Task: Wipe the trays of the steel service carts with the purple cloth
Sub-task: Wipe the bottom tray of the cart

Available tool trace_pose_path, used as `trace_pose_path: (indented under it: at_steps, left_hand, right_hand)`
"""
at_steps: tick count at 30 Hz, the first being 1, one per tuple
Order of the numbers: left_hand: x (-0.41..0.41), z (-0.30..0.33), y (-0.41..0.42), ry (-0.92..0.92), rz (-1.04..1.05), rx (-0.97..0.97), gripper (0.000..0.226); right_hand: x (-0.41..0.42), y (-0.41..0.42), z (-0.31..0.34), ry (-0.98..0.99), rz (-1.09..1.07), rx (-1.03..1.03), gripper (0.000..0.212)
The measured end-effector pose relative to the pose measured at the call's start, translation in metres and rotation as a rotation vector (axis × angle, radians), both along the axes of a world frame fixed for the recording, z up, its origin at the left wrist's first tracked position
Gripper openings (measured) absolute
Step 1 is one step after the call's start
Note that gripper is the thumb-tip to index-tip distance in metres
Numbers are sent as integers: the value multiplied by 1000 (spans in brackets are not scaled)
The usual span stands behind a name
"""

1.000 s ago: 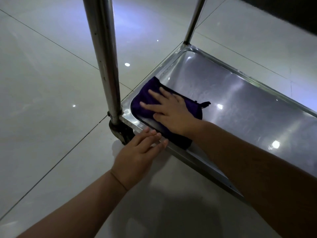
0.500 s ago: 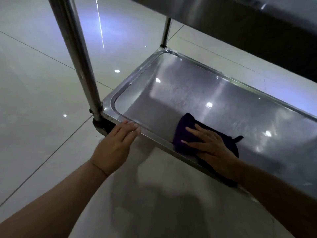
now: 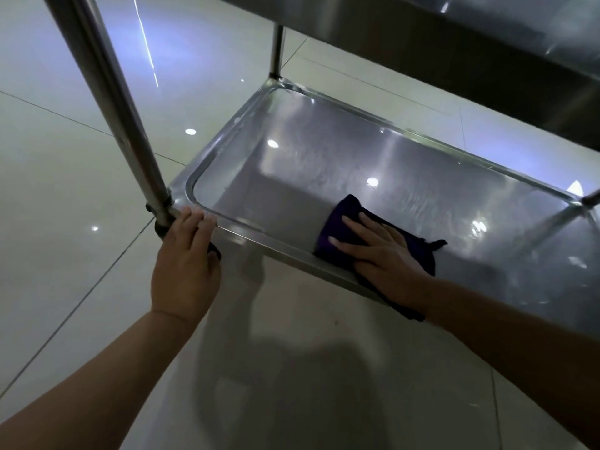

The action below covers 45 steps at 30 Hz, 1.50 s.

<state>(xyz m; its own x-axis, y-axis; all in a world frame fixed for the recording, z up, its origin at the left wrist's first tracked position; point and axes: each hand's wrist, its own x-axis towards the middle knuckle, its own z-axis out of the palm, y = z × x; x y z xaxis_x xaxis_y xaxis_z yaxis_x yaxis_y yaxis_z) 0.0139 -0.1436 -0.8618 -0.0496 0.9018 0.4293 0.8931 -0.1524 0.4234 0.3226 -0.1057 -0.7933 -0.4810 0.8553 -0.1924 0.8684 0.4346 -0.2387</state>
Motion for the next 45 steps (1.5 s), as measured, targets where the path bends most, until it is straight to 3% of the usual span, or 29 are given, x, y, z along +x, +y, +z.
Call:
trace_pose_path:
  at_steps: [12,18,22,25,28,31,37,41,45]
  left_hand:
    - [-3,7,-7,-97,6,-89,58]
    - [-18,17,-11,-171,49,-171,61]
    - [-19,26,-13,-226,92,-226,61]
    - [-31,35,-11,-355,218,-205,60]
    - [-34,42,-13,-307,220,-201,57]
    - [-32,46,-18,-360,273,-126,49]
    - [-21,50,-20,-443,278,-1,38]
    - [-5,43,-15,-474,271,-66,36]
    - [21,42,-13,-332,144,-52,45]
  right_hand:
    - [-210,75,-5,-113,74,15,50]
    - [-169,41,-3,-15,150,55,47]
    - [-121,-5,-5,-88,148,173,51]
    - [-120,-36,-9,-168,78,296,59]
    - [-147,-37,-11,-265,12,243,82]
    - [-183,-14,-5,-357,42,332,96]
    - [-228,24,-6,-330,119,419,82]
    - [-190,17,-8,-318,172,473,79]
    - [-119,-5,-5,-406,186,504,81]
